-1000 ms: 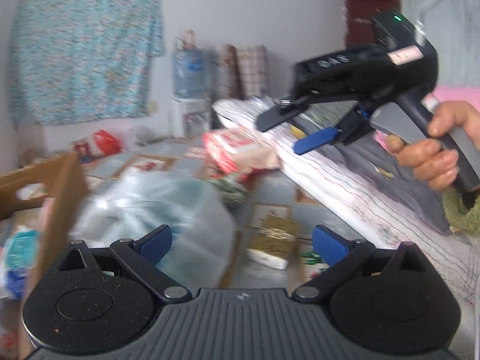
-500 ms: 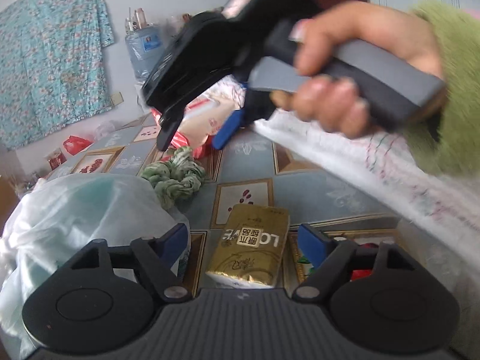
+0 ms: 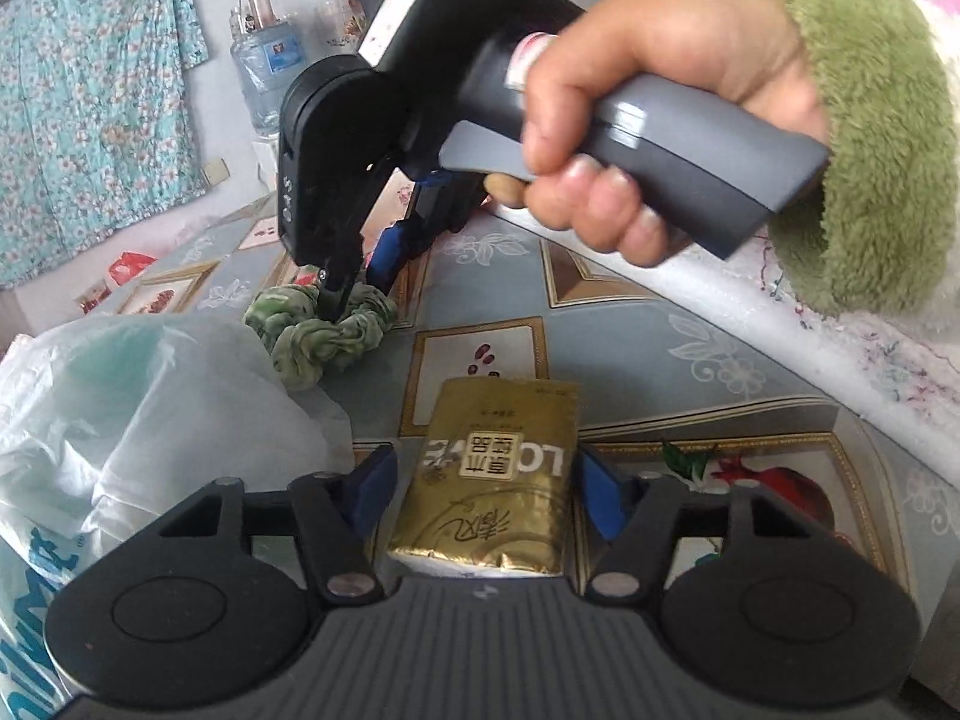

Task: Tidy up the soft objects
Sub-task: 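Grasp the green scrunchie with the right gripper, then lift the green scrunchie and carry it over the box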

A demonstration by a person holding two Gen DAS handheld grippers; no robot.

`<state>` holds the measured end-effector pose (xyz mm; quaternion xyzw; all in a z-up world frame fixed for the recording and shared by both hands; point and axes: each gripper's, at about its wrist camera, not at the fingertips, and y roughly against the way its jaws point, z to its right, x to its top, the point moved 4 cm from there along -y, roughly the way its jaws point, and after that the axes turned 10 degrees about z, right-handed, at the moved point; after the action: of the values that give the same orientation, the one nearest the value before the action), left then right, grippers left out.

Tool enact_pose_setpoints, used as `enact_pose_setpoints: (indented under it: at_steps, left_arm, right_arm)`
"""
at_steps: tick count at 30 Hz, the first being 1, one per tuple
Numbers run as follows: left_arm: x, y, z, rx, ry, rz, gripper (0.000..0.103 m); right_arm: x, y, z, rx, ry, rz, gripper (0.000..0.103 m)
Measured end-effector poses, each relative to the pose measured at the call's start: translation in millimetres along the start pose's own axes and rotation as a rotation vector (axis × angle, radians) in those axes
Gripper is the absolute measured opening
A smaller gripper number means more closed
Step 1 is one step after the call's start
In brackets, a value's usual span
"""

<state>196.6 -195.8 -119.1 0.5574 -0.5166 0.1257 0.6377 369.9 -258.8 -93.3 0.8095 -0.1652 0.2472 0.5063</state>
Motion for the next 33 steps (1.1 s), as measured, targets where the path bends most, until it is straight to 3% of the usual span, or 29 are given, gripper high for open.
enact_pose_setpoints:
  at_steps: [7, 17, 27, 33]
  left_arm:
    - [-3, 8, 0, 0.002, 0.026, -0.01, 0.056]
    - [-2, 43, 0, -0.004, 0.104, 0.007, 0.055]
    - [10, 121, -18, 0.027, 0.199, 0.113, 0.055]
    - [13, 180, -47, 0.04, 0.314, 0.207, 0.055]
  right_arm:
    - [-19, 35, 19, 0.013, -0.069, 0.037, 0.013]
    - [-42, 108, 22, 0.072, -0.17, 0.179, 0.013]
    - [-52, 178, -21, 0.118, -0.082, 0.292, 0.013]
    - [-50, 216, -63, 0.189, -0.021, 0.367, 0.013]
